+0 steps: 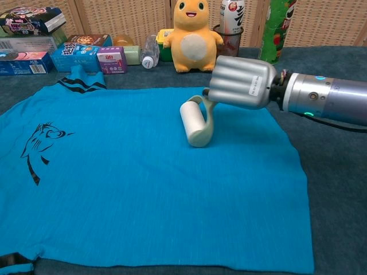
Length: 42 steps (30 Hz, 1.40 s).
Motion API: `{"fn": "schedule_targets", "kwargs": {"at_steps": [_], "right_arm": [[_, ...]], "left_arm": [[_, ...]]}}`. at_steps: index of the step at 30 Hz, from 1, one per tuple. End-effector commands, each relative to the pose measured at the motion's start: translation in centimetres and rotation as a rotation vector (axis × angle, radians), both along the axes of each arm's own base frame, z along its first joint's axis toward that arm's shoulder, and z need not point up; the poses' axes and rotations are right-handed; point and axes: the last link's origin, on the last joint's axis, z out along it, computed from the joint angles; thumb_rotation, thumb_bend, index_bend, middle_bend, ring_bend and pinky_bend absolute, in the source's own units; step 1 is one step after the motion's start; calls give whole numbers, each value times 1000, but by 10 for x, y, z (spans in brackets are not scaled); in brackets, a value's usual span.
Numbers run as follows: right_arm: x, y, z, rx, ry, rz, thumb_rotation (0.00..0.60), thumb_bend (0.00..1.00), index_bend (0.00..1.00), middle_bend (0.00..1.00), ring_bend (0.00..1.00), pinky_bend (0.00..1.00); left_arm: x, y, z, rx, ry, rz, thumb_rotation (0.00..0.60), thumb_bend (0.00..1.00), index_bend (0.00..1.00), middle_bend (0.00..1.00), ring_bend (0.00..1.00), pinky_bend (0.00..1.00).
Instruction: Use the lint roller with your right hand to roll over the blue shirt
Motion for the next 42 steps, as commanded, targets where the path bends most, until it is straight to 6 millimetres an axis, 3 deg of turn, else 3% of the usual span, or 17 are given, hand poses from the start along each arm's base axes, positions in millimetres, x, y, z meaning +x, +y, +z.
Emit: {"fn": "schedule_targets", "kwargs": {"at_steps": [1, 8, 15, 42], "right_arm": [[-14, -1, 9, -18, 13, -6, 600, 1000, 505, 708, 672, 985], [-39, 0, 27, -79, -6, -15, 600, 1000, 505, 708, 673, 985], [-43, 4, 25, -90, -7, -4, 600, 1000, 505, 708, 673, 987], [32, 65, -42, -7, -52, 190, 600, 1000, 505, 708, 676, 989]], "left_arm": [[0, 0, 0, 0, -1, 0, 600, 177, 0, 0, 0, 102], [1, 0, -2, -13, -2, -1, 600, 175, 0, 0, 0, 102], [3, -2, -4, -17, -4, -9, 600, 175, 0, 0, 0, 103], [2, -4, 3, -12, -28, -17, 600, 175, 0, 0, 0, 103]]}}
